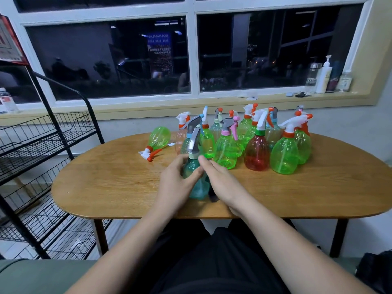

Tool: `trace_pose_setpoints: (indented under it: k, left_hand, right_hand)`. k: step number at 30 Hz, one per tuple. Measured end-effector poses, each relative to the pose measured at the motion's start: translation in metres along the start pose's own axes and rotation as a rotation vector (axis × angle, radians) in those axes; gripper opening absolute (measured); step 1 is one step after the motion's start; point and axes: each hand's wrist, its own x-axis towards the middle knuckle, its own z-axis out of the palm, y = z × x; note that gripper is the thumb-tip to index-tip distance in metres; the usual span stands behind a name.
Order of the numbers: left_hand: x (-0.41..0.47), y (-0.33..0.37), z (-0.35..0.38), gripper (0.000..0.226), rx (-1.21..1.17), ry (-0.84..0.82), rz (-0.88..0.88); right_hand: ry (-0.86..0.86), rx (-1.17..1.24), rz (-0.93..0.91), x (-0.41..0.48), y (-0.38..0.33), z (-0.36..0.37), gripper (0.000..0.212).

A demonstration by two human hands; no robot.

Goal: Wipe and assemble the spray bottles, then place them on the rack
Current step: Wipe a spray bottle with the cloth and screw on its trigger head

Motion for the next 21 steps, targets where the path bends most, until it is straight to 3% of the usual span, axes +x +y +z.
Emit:
trace_pose_setpoints:
  k: [4, 7, 9, 13, 16, 19, 21]
  left_hand:
    - [0.002, -0.003, 0.0, 0.03, 0.064, 0.007, 0.047]
    - [0.003, -0.006, -0.001, 0.031, 0.091, 0.007, 0.049]
    - [0.004, -0.007, -0.002, 0.029, 0.097, 0.018, 0.043]
    - [0.006, -0.007, -0.004, 0.035, 0.113, 0.043, 0.056]
    - [0.004, -0.006, -0.007, 0.048, 0.063, 0.031, 0.029]
    - [0.002, -0.004, -0.007, 0.045, 0.055, 0.019, -0.015]
    - [0.002, -0.005, -0.006, 0.039, 0.053, 0.019, -0.031]
  right_hand:
    - [0.037, 0.011, -0.111, -0.007, -0.006, 0.002, 0.067]
    - [0.02, -0.022, -0.089, -0.012, 0.011, 0.001, 0.058]
    - [-0.021, -0.062, -0.034, -0.011, 0.023, 0.0, 0.057]
    - [-0.026, 0.0, 0.063, -0.008, 0.015, -0.002, 0.076]
    - [0.004, 0.059, -0.012, -0.007, 0.005, -0.002, 0.066]
    - [0.029, 0.049, -0.067, -0.013, 0.009, -0.001, 0.055]
    - [0.011, -0.021, -0.084, -0.019, 0.013, -0.001, 0.063]
